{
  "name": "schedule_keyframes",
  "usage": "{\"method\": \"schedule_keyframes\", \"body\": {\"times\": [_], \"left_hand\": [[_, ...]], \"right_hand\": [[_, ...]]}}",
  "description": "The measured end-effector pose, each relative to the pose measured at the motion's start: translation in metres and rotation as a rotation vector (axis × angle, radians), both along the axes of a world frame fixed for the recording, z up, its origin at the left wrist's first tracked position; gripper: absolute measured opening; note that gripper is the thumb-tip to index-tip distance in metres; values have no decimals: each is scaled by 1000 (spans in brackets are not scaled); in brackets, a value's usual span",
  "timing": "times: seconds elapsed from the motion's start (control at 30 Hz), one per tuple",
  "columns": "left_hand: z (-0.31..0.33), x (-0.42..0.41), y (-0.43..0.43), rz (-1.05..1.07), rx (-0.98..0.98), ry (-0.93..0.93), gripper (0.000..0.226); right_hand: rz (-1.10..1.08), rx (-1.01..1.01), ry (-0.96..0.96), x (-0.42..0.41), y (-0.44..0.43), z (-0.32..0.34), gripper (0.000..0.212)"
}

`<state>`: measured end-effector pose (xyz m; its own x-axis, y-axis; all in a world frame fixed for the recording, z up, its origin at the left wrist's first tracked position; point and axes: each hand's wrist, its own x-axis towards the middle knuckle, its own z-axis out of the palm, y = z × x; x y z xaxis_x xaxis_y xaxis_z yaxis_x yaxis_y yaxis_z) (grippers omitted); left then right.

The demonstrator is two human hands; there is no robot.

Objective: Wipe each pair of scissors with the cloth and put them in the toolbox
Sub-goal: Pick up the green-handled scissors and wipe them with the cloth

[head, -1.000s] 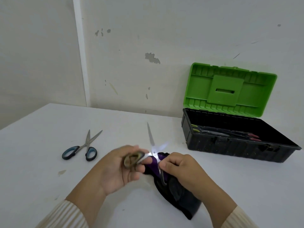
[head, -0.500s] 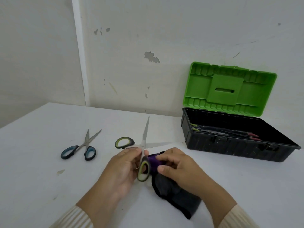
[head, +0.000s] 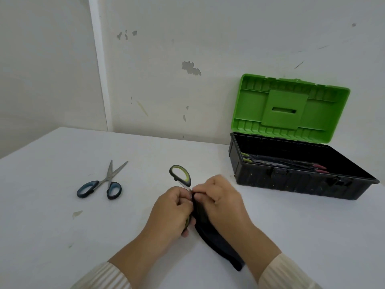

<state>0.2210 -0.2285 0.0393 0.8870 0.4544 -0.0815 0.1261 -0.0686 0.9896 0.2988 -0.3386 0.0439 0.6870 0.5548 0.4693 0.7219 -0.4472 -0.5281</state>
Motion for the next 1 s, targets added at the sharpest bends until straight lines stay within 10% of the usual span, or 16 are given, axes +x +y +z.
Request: {"method": "schedule_keyframes", "body": {"times": [1.0], "left_hand": [[0,5,11,-62,18,-54,15]], "right_hand": [[-102,17,-184,-4,4,0,14]]}}
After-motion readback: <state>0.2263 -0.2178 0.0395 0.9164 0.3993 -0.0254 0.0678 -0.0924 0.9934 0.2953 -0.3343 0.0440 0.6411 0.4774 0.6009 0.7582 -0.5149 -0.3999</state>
